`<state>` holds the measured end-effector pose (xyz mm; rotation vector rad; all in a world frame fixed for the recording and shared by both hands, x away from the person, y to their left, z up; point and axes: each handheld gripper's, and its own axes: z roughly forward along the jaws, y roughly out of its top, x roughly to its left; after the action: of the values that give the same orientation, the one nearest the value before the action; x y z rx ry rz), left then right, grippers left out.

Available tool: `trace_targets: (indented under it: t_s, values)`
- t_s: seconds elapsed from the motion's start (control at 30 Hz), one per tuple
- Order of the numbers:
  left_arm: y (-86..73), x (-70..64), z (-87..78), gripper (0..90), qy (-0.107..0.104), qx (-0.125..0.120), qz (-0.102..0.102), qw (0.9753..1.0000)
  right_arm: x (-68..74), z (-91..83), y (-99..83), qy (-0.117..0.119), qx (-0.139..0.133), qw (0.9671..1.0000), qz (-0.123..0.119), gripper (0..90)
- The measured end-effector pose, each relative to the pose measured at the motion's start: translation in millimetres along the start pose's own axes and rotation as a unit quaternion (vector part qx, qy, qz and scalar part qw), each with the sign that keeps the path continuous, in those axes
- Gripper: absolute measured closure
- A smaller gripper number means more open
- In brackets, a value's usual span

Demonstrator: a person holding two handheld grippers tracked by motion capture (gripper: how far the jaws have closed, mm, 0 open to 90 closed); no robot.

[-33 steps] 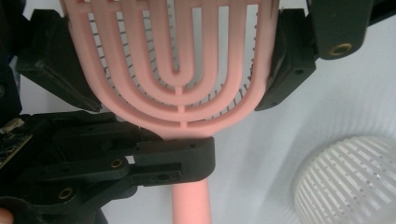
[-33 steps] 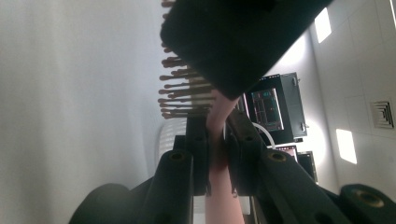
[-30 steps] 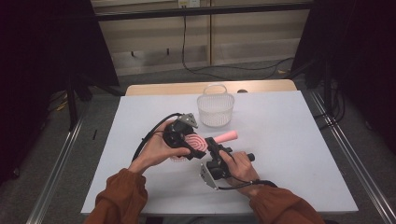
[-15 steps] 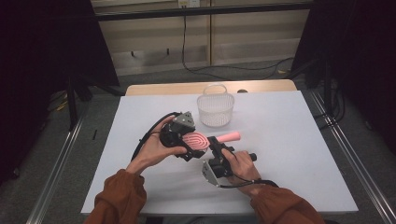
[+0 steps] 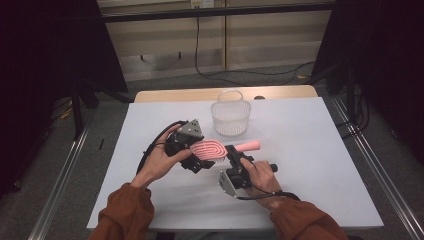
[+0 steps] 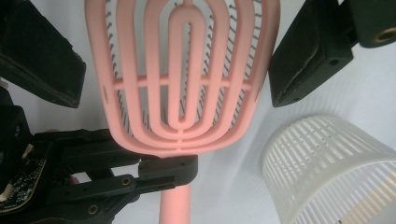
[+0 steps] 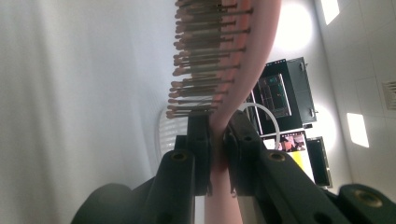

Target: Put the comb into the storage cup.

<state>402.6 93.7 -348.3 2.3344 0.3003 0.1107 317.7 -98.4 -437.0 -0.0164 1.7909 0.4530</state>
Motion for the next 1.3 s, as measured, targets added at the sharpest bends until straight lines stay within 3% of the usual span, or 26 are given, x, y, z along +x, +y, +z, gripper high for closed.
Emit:
trace_targets:
  t_s: [0.1, 0.2, 0.8, 0.9, 1.0, 1.13, 1.3]
  values:
    - [-3.3, 1.7, -1.8, 4.3, -0.008, -0.004, -0.012, 0.9999, -1.2, -0.2, -0.6, 0.003, 0.003, 1.0, 0.006, 81.5]
    - [-6.7, 2.4, -3.5, 4.4, 0.004, -0.003, -0.013, 0.9999, -2.0, -0.3, -3.5, 0.005, 0.007, 0.9997, 0.022, 81.6]
    - [-19.3, 3.4, -10.5, 4.1, 0.027, -0.033, -0.03, 0.9987, -13.8, -2.1, -11.3, 0.006, 0.02, 0.9983, 0.054, 81.6]
    - [-24.9, 5.9, -14.9, 4.2, 0.013, -0.058, -0.042, 0.9973, -15.6, -2.4, -12.8, 0.006, 0.021, 0.9981, 0.058, 81.6]
    - [-29.3, 7.9, -18.8, 3.7, 0.027, -0.062, -0.048, 0.9966, -16.1, -3.7, -14.4, 0.007, 0.022, 0.9977, 0.064, 81.5]
    - [-37.7, 9.7, -20.5, 3.3, 0.042, -0.098, -0.07, 0.9918, -16.9, -6.3, -17.1, 0.01, 0.022, 0.9969, 0.075, 81.6]
    - [-41.8, 10.2, -19.2, 3.1, 0.061, -0.102, -0.075, 0.9901, -20.5, -6.9, -20.6, 0.01, 0.024, 0.9949, 0.097, 81.6]
